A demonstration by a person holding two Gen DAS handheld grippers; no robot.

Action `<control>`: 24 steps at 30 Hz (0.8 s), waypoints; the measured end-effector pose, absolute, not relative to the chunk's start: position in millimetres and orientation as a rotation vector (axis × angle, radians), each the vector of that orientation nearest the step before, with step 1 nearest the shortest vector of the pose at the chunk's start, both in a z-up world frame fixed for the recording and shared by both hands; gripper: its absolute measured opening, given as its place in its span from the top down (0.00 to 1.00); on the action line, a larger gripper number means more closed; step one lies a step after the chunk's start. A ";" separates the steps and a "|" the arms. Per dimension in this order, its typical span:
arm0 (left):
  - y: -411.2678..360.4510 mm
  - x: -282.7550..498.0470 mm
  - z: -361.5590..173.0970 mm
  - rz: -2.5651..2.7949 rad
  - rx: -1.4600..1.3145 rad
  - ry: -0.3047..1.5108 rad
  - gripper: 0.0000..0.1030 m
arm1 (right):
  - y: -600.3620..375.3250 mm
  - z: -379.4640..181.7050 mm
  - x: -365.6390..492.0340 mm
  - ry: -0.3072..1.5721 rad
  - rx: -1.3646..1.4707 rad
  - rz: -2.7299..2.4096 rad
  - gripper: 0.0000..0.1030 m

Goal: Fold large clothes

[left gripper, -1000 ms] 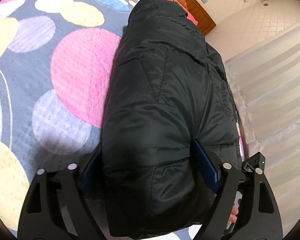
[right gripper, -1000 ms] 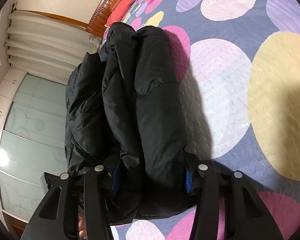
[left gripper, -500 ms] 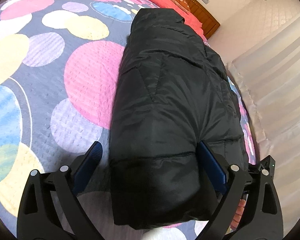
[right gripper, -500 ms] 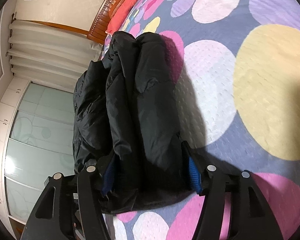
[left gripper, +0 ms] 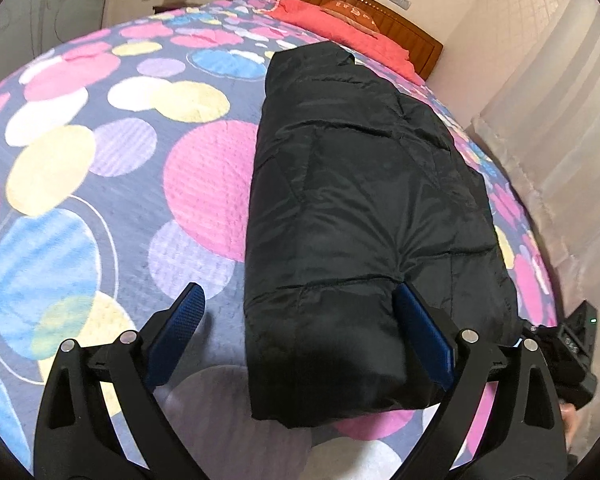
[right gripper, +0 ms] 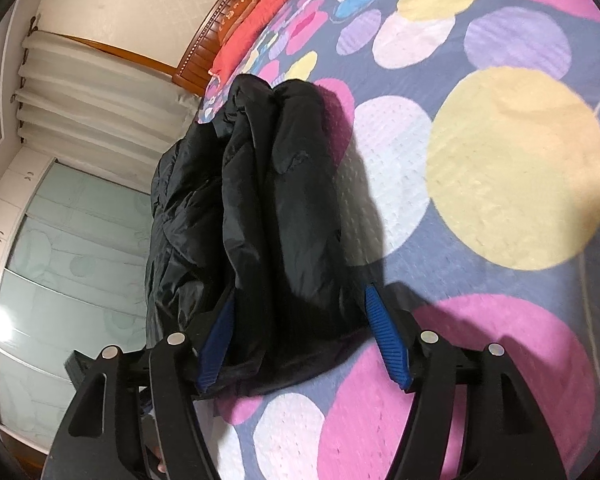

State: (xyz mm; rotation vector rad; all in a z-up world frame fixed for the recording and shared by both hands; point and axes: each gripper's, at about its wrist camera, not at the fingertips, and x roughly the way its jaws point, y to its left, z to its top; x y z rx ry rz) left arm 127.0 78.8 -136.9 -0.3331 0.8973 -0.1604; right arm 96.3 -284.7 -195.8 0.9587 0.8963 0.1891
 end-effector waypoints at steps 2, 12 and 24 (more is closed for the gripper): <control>76.9 124.0 -134.8 -0.148 -0.311 0.889 0.07 | -285.1 -190.2 90.4 0.893 0.926 0.163 0.37; 73.9 100.3 -125.0 -0.065 -0.237 0.854 0.07 | -268.8 -159.2 62.2 0.896 0.663 0.004 0.34; 70.8 56.2 -82.1 0.021 -0.123 0.755 0.07 | -212.6 -103.4 33.3 0.813 0.308 -0.137 0.27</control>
